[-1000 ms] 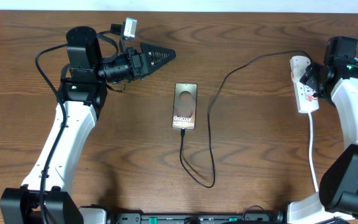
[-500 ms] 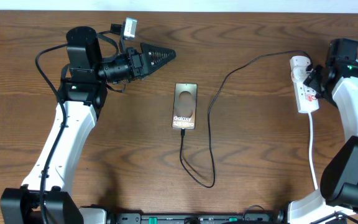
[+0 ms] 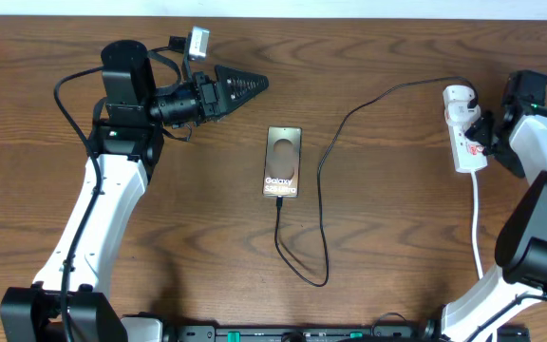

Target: Plug charger to phone and switch on socket

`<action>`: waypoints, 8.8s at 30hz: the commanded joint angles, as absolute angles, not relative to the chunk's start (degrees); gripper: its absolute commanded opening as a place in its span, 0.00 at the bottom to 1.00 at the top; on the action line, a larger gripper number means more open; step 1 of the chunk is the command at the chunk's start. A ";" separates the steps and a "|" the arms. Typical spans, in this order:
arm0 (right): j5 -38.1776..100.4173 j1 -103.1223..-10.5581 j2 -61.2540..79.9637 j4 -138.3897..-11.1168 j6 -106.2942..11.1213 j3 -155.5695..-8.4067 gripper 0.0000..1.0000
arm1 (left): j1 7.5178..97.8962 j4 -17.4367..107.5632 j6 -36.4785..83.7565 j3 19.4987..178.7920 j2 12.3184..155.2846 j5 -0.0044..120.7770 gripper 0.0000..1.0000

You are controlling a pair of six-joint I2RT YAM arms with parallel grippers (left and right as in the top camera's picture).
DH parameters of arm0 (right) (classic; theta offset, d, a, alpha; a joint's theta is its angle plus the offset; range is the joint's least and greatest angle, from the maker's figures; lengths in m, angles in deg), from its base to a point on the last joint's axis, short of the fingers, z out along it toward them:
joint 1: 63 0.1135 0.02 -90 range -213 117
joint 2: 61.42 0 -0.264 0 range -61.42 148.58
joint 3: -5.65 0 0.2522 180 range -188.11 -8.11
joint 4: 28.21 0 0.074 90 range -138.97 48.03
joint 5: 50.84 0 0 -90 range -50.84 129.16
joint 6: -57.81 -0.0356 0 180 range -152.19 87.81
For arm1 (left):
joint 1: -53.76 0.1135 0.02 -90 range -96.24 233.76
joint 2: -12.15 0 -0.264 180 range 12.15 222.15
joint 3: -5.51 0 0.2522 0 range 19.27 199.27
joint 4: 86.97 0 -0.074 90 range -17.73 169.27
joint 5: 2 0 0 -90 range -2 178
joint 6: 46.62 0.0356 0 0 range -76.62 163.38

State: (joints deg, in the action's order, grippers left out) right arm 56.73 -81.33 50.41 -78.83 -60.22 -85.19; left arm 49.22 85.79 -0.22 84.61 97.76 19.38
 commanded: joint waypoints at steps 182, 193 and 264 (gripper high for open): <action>29.80 -87.21 59.37 -74.37 -63.45 -84.43 0.99 | 49.42 86.01 0.28 85.11 96.82 19.30 0.95; 31.48 -87.23 59.37 -75.18 -63.43 -84.43 0.99 | 49.42 86.01 0.28 85.11 96.82 19.30 0.95; 29.38 -92.22 47.68 -94.06 -30.82 -85.85 0.99 | 49.42 86.01 0.28 85.11 96.82 19.30 0.95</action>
State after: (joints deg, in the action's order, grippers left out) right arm 28.75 -92.32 47.90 -94.09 -31.52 -85.91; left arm 49.22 85.82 -0.24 84.61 97.76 19.38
